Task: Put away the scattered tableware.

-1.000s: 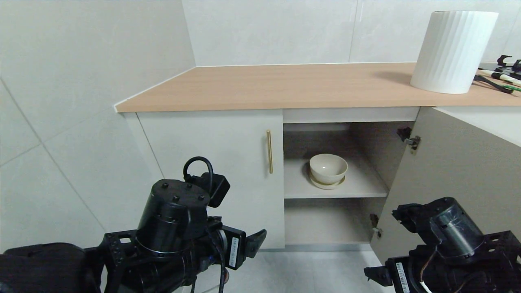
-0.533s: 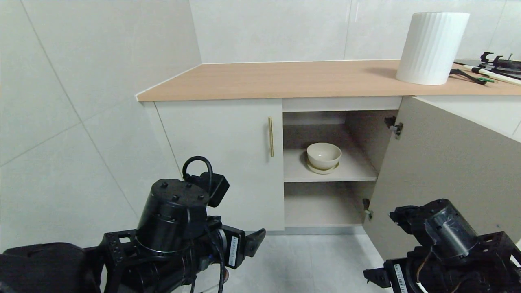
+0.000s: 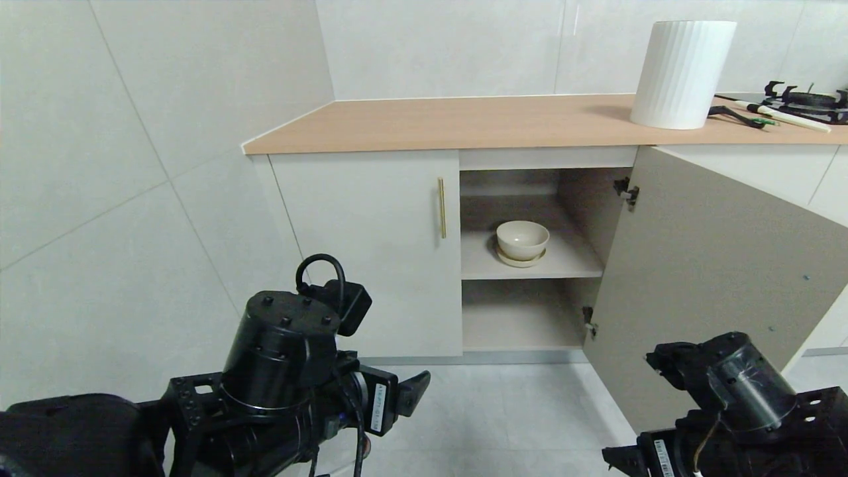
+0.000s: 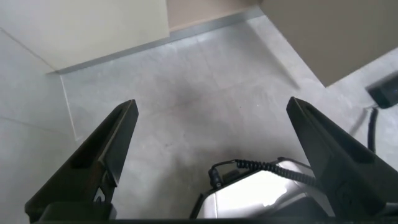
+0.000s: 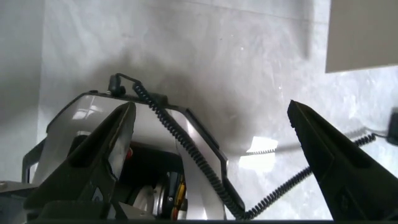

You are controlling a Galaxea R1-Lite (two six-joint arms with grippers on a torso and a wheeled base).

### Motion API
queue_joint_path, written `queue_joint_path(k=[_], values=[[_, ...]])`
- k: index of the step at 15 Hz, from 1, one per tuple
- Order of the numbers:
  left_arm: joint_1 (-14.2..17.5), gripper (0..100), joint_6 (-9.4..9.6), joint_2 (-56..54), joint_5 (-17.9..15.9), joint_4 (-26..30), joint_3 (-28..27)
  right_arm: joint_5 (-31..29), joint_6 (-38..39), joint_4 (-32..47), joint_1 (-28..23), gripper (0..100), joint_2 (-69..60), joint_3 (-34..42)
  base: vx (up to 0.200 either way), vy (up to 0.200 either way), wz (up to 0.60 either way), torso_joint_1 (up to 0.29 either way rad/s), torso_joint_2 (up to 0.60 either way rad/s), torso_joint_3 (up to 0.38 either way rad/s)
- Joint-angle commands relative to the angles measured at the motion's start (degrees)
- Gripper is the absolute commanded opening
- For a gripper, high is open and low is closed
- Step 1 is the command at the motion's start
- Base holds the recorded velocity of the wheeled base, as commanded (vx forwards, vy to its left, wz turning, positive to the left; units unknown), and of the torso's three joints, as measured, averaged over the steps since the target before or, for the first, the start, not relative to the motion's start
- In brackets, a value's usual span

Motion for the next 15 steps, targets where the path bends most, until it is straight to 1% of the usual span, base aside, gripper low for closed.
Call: queue_joint_path(k=[1,4,9,11,13,15], values=[[-0.08,100,0.03,0.23,-0.01,-0.02,0.03,-0.06,-0.12,-0.07,0.10,100,-3.77,0.74,0.000,0.000,0.00,0.000,0.00,0.000],[-0.08,100,0.21,0.14,-0.01,-0.02,0.12,-0.15,-0.20,0.10,0.10,100,-3.68,0.74,0.000,0.000,0.00,0.000,0.00,0.000],[-0.08,100,0.21,0.23,-0.01,-0.02,0.12,-0.77,-0.20,2.83,0.02,100,-0.96,0.38,0.000,-0.200,0.00,0.003,0.01,0.003],[-0.08,100,0.21,0.14,-0.01,-0.02,0.12,-2.26,-0.20,4.32,-0.07,100,0.36,-0.14,0.000,-0.200,0.00,0.000,0.00,-0.002],[-0.08,100,0.21,0.14,-0.01,-0.02,0.12,-3.31,-0.20,7.13,-0.42,100,0.63,-0.85,0.000,-0.200,0.00,0.005,0.00,0.002],[-0.08,100,0.21,0.06,-0.01,-0.02,0.12,-3.31,-0.12,14.43,-3.32,100,1.51,-4.10,0.000,-0.200,0.00,0.002,0.00,0.002]])
